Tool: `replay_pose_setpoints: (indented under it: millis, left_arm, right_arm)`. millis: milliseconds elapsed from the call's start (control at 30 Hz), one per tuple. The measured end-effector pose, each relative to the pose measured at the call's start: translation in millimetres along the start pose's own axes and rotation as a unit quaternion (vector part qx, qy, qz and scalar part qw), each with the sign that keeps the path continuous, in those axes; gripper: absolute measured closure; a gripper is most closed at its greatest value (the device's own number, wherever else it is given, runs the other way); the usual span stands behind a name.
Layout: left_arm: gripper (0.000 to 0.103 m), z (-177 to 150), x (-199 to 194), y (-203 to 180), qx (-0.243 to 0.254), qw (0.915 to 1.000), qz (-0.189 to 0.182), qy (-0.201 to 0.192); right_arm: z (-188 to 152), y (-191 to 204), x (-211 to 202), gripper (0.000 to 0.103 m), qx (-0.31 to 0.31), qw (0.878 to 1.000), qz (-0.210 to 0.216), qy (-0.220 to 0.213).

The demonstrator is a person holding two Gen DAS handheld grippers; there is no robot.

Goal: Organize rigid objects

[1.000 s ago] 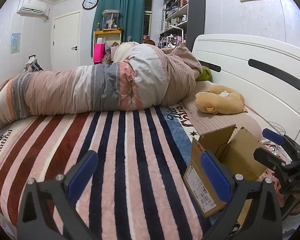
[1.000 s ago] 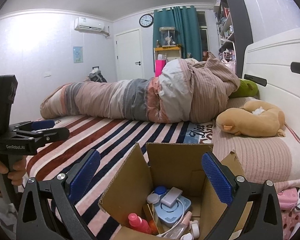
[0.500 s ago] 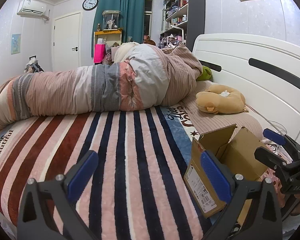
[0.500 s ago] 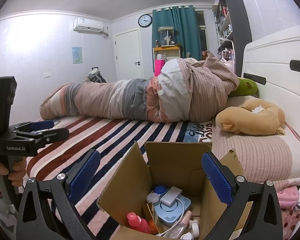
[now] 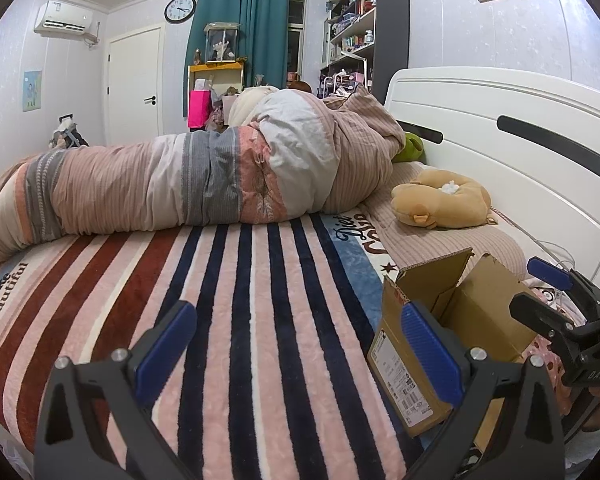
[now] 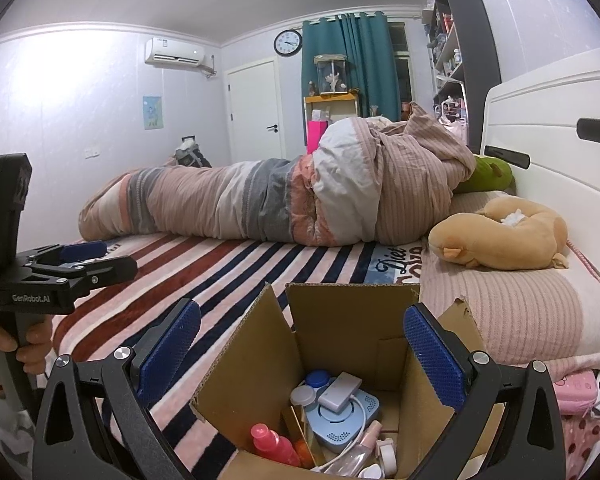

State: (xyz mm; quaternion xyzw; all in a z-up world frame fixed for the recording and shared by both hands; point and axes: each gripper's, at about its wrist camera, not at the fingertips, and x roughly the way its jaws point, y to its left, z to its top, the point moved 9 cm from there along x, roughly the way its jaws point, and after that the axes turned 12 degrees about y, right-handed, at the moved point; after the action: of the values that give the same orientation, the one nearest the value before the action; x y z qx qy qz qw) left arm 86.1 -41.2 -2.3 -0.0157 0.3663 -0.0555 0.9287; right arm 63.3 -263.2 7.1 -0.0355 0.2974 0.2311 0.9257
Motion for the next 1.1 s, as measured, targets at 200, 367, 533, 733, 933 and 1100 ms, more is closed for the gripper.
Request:
replay_pose_setpoints:
  millis: [200,367,533,733,933,1100]
  left_arm:
    - [0.001,0.0,-0.4,-0.9,0.000,1.0000,0.000,-0.001]
    - [0.001,0.2,-0.4,0.1,0.001,1.0000,-0.001,-0.001]
    - [0.001,-0.3,-0.4,-0.6,0.001,1.0000,-0.001,-0.001]
    - [0.001,-0.3,-0.5,-0.2,0.001,1.0000,-0.001,-0.001]
    - [0.001,-0.5,-0.5,0.1,0.002,1.0000,-0.002,-0.001]
    - [0.001,0.7,-1.8,2.0,0.002,1.0000,0.000,-0.003]
  right_arm:
    - [-0.4,-0.3,0.0,0.001,0.001,1.000,-0.001,0.000]
    - [-0.5,-1.9,0.1,0.001,0.001,1.000,0.000,0.000]
    - [-0.7,-0.8,-0.3,0.001,0.001,1.000,-0.001,0.000]
    - [-0.7,-0.5,-0.6,0.001,0.001,1.000,-0.001,0.000]
    - [-0.7,-1.3,-0.6,0.001,0.001,1.000,0.000,-0.001]
    - [-0.9,-0.8,-0.7,0.001,0.001,1.000,-0.001,0.000]
